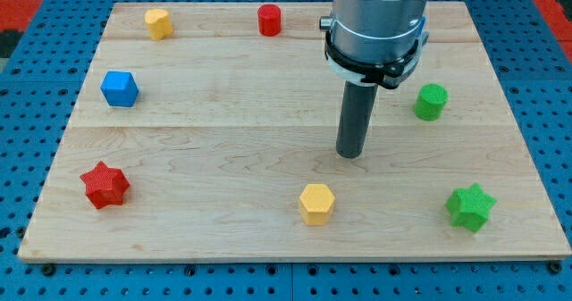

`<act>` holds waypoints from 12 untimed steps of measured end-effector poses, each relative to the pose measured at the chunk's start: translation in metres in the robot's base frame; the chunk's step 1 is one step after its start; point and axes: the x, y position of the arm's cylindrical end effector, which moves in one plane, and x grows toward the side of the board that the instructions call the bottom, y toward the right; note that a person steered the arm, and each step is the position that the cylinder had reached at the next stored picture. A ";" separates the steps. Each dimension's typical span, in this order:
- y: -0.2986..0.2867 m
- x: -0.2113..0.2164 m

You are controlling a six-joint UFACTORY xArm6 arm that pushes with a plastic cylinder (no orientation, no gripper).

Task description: Nudge the green circle a bit down

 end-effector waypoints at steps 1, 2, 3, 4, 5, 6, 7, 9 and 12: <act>-0.001 0.000; 0.000 0.000; 0.054 0.000; 0.119 -0.002; 0.155 -0.016; 0.155 -0.016; 0.164 -0.001; 0.165 -0.001; 0.176 0.000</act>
